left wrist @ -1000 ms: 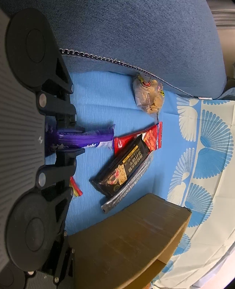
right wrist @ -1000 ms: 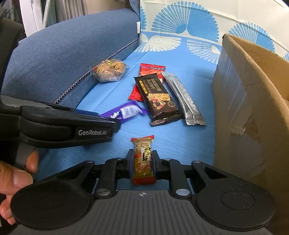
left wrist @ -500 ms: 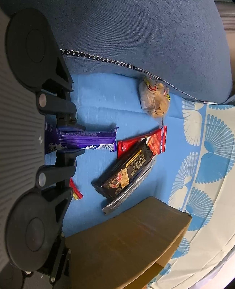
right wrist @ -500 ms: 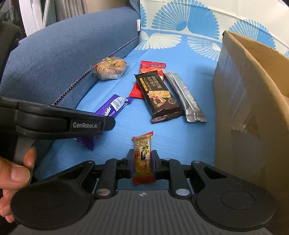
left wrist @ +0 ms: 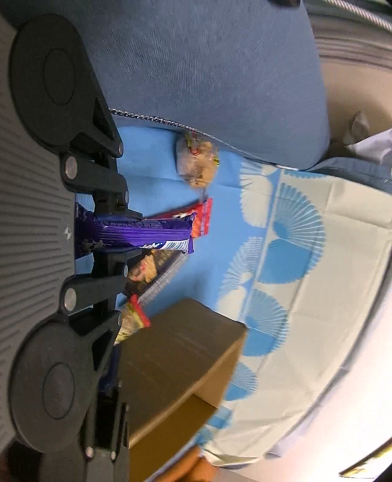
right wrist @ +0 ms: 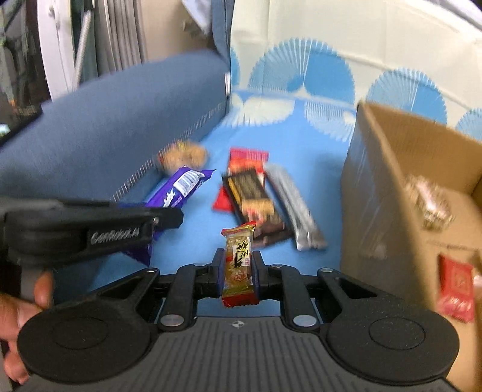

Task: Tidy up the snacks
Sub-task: 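Lift the small bar with the right tool while the left tool lifts the purple bar, then carry both bars over the box and open both tools to drop them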

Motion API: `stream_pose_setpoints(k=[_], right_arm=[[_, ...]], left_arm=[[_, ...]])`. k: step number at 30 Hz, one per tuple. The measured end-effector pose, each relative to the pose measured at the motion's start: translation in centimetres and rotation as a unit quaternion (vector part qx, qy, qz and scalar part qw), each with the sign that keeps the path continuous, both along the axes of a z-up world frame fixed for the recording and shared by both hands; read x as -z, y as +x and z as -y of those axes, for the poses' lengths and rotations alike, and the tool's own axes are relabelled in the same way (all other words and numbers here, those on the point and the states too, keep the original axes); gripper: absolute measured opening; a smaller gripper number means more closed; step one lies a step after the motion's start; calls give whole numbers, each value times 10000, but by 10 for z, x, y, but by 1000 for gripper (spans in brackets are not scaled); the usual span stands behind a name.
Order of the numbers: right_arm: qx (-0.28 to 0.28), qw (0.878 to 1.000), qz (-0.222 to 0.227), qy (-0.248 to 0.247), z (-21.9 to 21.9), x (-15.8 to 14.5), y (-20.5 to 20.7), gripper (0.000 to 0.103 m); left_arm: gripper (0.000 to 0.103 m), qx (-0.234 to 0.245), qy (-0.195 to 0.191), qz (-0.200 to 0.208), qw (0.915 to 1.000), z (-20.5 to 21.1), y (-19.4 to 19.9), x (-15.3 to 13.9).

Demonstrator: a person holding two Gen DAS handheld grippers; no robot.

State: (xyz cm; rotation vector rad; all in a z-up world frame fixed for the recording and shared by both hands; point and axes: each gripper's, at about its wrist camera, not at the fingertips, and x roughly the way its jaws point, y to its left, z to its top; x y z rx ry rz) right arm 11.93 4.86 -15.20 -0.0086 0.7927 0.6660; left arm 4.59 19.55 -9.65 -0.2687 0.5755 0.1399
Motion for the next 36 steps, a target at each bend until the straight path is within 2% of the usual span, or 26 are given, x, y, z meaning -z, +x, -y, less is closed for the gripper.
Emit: stream_pose_setpoints(k=[5,11,15,19,23,29,36], right_arm=[[-24,9991,323,262,11,-33,-2,18],[-432,9944,871,417,28,-85,12,18],[-621,9879,1346,445,39,-107,26,18],[-569,9845,1559,567,53,-94,32,18],[-385,9915,1121,529,60,-64,36,18],[-383,9878,1161,965,72,-67,45,18],[-104,9889,973,1119,101,-58,53,18]], left_arm=[[16,-30,54,217,9997,3,-6,-7],[16,-90,-253,259,9993,-7,-5,-7],[16,-115,-356,225,9990,-8,-4,-5],[16,-105,-266,192,9994,-6,-4,-6],[16,-187,-252,50,9995,-6,4,-3],[16,-307,-173,4,9994,-5,5,-3],[16,-576,-136,-143,9981,-3,5,-6]])
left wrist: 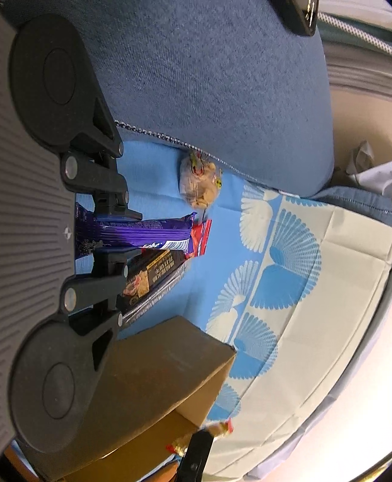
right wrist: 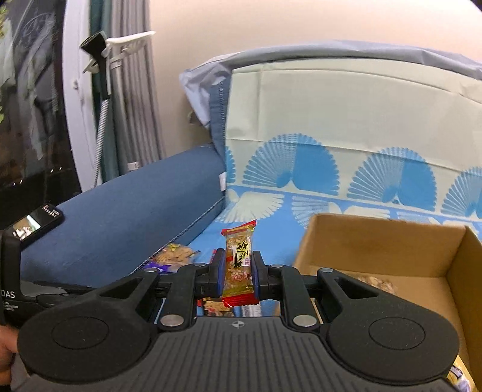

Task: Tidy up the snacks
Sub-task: 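Carry both bars over the box and open both tools to drop them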

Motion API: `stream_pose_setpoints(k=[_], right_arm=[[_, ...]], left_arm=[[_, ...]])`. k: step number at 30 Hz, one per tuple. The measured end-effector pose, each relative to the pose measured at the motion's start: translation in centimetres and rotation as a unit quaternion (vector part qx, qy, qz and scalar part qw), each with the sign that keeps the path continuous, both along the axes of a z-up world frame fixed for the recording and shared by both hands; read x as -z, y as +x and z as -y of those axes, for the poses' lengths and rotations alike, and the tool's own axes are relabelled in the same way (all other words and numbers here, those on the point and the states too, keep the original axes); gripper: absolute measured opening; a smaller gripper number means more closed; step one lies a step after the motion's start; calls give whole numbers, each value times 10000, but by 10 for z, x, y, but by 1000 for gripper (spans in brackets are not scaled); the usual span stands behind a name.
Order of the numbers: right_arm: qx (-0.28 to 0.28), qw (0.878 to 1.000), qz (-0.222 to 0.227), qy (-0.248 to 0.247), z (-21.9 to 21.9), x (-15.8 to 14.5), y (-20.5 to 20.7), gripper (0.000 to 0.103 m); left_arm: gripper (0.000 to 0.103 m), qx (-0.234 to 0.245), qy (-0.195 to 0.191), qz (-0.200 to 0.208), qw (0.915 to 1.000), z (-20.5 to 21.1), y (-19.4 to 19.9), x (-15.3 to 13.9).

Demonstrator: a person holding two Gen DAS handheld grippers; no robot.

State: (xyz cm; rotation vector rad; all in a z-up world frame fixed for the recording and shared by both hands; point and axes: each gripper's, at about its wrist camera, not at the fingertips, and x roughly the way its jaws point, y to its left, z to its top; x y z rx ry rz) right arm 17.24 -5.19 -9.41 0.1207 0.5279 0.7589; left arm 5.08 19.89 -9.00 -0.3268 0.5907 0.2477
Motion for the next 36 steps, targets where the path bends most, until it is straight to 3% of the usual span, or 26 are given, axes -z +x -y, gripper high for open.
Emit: stream_pose_setpoints(k=[5,9,21,31,36], right_arm=[[185,9997,55,119,22,-2,1,18],[358,9991,56,214,34,-3,8,18],[1404,9874,-401,611,80,-1,55,18],[2344,9663,-871,611,122,14,73,18],[2541,9613,-848,646,133,14,76,18]], left_arm=[[16,-332,-153,-30,9993,6,-8,-10],[16,-327,-126,-28,9994,20,-7,-23],[16,407,24,597,9974,92,40,-100],[16,986,25,925,9908,163,83,-122],[16,1171,48,940,9886,188,96,-125]])
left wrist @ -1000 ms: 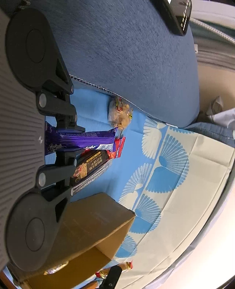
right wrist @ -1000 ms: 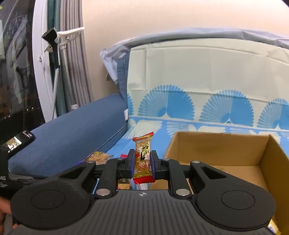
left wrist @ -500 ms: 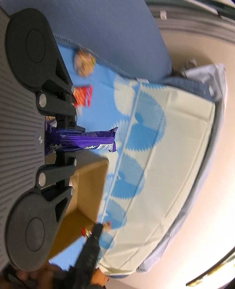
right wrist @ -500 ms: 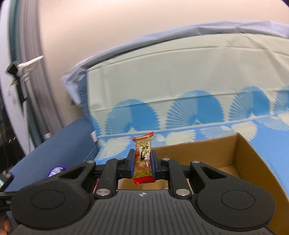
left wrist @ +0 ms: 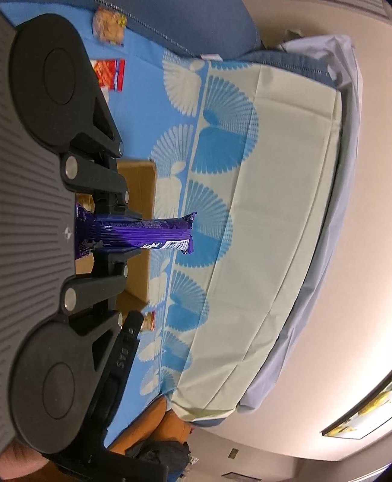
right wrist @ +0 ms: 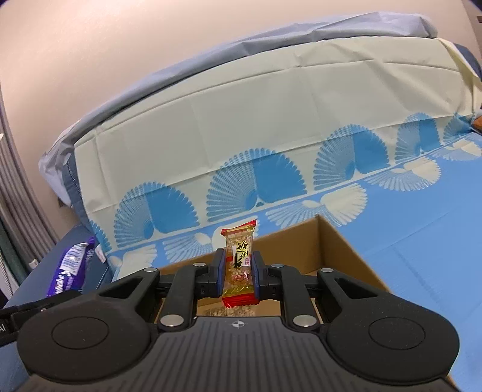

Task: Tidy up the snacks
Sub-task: 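Carry both bars over the box and open both tools to drop them, then move both tools back to the snack pile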

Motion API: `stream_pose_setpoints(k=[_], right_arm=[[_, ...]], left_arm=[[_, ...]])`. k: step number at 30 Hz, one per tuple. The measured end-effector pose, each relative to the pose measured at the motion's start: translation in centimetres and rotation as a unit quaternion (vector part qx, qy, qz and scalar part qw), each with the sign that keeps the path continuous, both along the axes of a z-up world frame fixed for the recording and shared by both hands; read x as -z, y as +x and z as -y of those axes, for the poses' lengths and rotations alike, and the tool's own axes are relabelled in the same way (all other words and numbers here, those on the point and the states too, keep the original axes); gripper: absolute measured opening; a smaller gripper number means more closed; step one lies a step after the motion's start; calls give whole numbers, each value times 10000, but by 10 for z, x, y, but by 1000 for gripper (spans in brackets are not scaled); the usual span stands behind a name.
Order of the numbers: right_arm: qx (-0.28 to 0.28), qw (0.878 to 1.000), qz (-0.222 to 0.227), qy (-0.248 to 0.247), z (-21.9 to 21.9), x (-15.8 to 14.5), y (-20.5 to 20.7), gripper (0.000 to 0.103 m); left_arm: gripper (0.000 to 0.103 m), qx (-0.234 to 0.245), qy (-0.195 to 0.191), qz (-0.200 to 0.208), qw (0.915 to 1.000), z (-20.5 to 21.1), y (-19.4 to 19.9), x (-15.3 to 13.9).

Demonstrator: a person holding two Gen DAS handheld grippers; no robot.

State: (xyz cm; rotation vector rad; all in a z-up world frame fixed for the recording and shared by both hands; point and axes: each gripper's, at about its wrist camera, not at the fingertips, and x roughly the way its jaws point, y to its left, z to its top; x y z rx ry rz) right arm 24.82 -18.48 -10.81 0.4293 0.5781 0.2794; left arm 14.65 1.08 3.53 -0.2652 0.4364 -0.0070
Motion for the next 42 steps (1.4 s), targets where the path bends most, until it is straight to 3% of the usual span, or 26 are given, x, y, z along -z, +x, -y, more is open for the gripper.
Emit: stream_pose_setpoints(k=[11,12,13,14,15,16,21,25,27,29,31,35,37,39,42], right_arm=[[206,9997,97,-4,11,-5,0,18],[232,9997,87,-11,12,-5,0,20],[298,9995,69,-36,13,-6,0,21],[354,9994,37,-57,14,-5,1,26],[413,9991,-19,-64,16,-4,1,46],[466,9989,-51,-36,17,-3,1,60],[529,9986,-57,-71,20,-2,0,61],[501,9986,-28,-144,20,-2,-2,61],[481,9987,-22,-174,19,-1,-2,61],[446,9988,-14,-223,16,-1,-5,61],[390,9989,5,-269,12,0,-7,61],[187,9993,76,-313,1,-1,-11,54],[-42,9995,116,-294,-9,-2,-14,40],[-289,9990,173,-282,-21,-4,-18,34],[-599,9976,231,-249,-39,-9,-23,34]], left_arm=[[17,131,-104,93,9998,26,19,-11],[19,132,-117,111,9998,27,20,-12],[30,130,-135,111,9998,28,21,-13],[48,139,-173,118,9997,28,21,-13],[53,138,-186,143,9996,28,20,-13],[57,139,-179,183,9996,28,17,-12],[57,56,-180,128,9997,21,1,1],[55,-127,-164,29,9998,0,-20,16],[44,-257,-104,32,9996,-16,-34,24],[25,-425,-62,-34,9991,-35,-47,33],[16,-641,-68,-151,9978,-59,-60,43],[15,-1116,-121,-406,9928,-106,-81,60],[15,-1301,-227,-538,9898,-125,-88,67],[15,-1417,-354,-665,9870,-139,-91,75],[15,-1507,-538,-935,9827,-150,-84,86]])
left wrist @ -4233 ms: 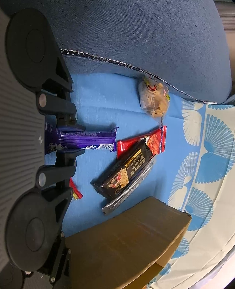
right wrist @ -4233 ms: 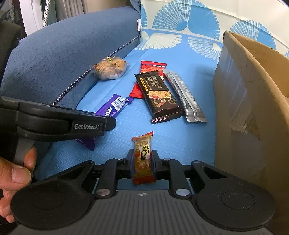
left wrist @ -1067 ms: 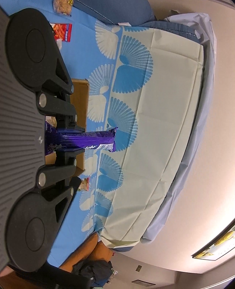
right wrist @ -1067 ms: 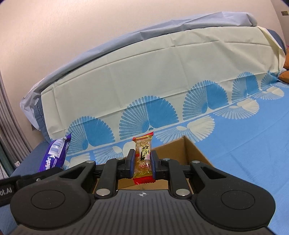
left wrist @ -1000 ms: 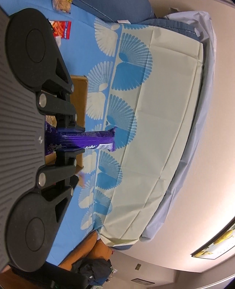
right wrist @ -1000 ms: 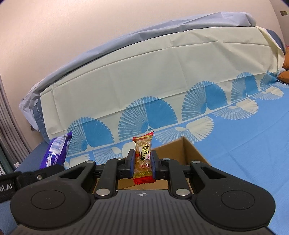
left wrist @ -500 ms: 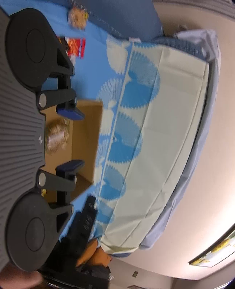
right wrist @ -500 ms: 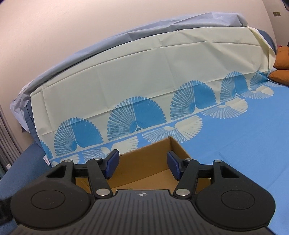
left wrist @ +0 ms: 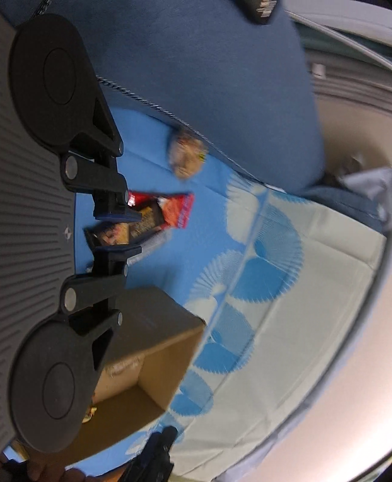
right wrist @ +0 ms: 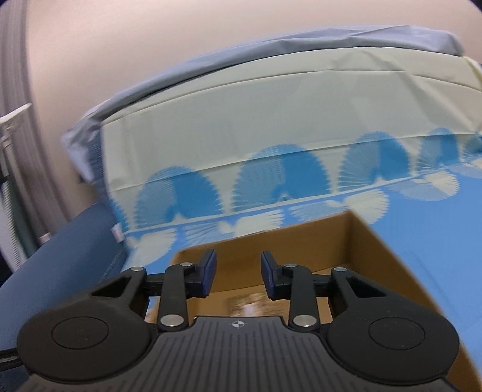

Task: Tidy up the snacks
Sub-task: 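Move both tools back to the snack pile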

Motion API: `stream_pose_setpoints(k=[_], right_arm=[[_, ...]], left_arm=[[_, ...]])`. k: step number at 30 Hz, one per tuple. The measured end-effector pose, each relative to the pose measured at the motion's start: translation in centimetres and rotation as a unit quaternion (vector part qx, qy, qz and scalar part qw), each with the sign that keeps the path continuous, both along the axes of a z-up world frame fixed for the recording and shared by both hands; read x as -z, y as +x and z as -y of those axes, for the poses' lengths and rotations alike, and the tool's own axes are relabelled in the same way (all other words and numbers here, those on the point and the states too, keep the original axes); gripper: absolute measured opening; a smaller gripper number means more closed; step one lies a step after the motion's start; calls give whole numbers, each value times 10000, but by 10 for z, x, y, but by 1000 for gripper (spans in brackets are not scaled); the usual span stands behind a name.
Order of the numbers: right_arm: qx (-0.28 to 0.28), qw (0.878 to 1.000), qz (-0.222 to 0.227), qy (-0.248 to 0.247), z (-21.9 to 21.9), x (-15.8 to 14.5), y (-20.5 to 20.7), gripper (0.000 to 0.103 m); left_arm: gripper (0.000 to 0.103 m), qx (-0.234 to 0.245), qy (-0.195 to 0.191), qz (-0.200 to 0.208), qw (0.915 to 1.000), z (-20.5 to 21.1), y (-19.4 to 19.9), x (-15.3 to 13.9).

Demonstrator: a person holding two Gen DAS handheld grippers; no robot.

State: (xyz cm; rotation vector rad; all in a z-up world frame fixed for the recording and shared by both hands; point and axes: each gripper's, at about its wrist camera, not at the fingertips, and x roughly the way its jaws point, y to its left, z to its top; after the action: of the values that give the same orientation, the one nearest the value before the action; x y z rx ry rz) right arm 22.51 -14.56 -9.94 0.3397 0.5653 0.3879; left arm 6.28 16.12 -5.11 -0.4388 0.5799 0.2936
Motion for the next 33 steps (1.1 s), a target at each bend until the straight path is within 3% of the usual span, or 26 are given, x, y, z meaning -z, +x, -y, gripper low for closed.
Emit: stream_pose_setpoints(k=[3,4,5,7,9,10,16,21,24,28,30,31,33], right_arm=[[-264,9996,98,-73,-18,-5,-5,34],[-329,9994,104,-79,-22,-6,-5,34],[-368,9992,97,-71,-25,-6,-5,34],[-407,9991,76,-63,-30,-6,-4,34],[-416,9991,45,-78,-32,-5,-3,34],[-426,9991,24,-83,-33,-4,-3,34],[-461,9988,-85,-155,-36,3,0,34],[-500,9985,-154,-181,-39,6,5,34],[-553,9981,-149,-209,-44,6,5,34],[-623,9976,-123,-271,-51,6,5,34],[-643,9975,-102,-292,-55,5,4,34],[-657,9973,-88,-307,-57,4,4,34],[-694,9970,-60,-330,-60,3,2,34]], left_arm=[[22,2,-120,-294,9995,1,21,14],[29,-15,-136,-381,9992,3,30,19],[46,-34,-119,-440,9990,6,38,23],[65,-190,-8,-603,9980,10,58,32],[74,-336,82,-742,9966,13,81,41],[84,-427,122,-832,9955,14,90,44],[92,-634,469,-1345,9878,22,146,62],[93,-491,834,-1874,9775,29,171,82],[90,-204,1132,-1815,9767,34,164,87],[62,116,1359,-1749,9751,39,137,83],[59,171,1383,-1756,9745,35,116,81],[57,204,1295,-1736,9761,32,104,80],[43,255,1013,-1666,9805,22,77,76]])
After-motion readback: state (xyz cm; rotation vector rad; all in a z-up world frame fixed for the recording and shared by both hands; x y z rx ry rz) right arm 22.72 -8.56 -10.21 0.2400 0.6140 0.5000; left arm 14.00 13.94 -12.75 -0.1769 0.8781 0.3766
